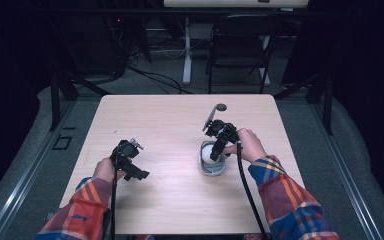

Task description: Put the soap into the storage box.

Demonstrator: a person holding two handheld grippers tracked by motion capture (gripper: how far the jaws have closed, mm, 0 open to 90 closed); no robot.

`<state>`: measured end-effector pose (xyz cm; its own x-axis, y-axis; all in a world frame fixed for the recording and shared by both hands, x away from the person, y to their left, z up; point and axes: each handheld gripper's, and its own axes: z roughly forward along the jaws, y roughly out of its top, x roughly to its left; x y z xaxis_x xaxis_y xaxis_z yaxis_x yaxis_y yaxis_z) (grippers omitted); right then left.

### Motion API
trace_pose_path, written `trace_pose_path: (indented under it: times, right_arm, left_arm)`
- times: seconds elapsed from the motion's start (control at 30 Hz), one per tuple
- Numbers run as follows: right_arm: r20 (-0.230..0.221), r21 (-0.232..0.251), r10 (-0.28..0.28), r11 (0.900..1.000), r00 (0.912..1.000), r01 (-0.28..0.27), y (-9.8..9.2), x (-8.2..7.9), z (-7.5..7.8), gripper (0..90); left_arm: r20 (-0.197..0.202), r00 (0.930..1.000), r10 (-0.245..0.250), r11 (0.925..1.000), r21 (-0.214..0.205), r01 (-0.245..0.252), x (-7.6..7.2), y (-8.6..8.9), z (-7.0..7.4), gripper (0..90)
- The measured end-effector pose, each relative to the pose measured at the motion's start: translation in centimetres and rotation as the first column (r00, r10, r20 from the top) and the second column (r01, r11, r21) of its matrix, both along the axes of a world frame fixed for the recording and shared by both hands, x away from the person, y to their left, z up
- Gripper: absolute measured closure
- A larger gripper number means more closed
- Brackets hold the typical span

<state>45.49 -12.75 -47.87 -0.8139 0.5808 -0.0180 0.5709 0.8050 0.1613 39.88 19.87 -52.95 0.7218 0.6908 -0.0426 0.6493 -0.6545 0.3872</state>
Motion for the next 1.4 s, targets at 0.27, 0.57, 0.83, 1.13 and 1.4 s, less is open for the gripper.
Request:
trace_pose_path:
  times: [0.27, 0.57, 0.83, 1.13, 1.4]
  right_arm:
    - [0.014, 0.017, -0.016, 0.9997, 0.9998, 0.015, -1.6, -0.7, 1.3, 10.6]
    - [0.041, 0.022, -0.066, 0.9976, 0.9969, 0.066, -5.1, -2.0, 2.0, 5.7]
    - [0.057, 0.016, -0.104, 0.9945, 0.9929, 0.103, -7.7, -3.1, 2.2, 4.5]
    - [0.059, 0.001, -0.166, 0.9861, 0.9843, 0.166, -11.3, -4.6, 1.4, 2.3]
    - [0.055, -0.019, -0.186, 0.982, 0.9809, 0.188, -13.0, -5.4, 0.7, 1.5]
  left_arm:
    - [0.001, 1.0, 0.001, 1.0, -0.001, -0.001, 0.0, 0.0, 0.0, 0.0]
    - [0.001, 1.0, 0.002, 1.0, 0.002, -0.002, 0.0, 0.0, 0.0, 0.0]
    - [0.002, 1.0, 0.002, 1.0, 0.004, -0.002, 0.0, 0.0, 0.0, 0.0]
    - [0.005, 1.0, 0.003, 1.0, 0.005, -0.003, 0.0, 0.0, 0.0, 0.0]
    - [0.002, 1.0, 0.004, 1.0, 0.006, -0.004, 0.0, 0.0, 0.0, 0.0]
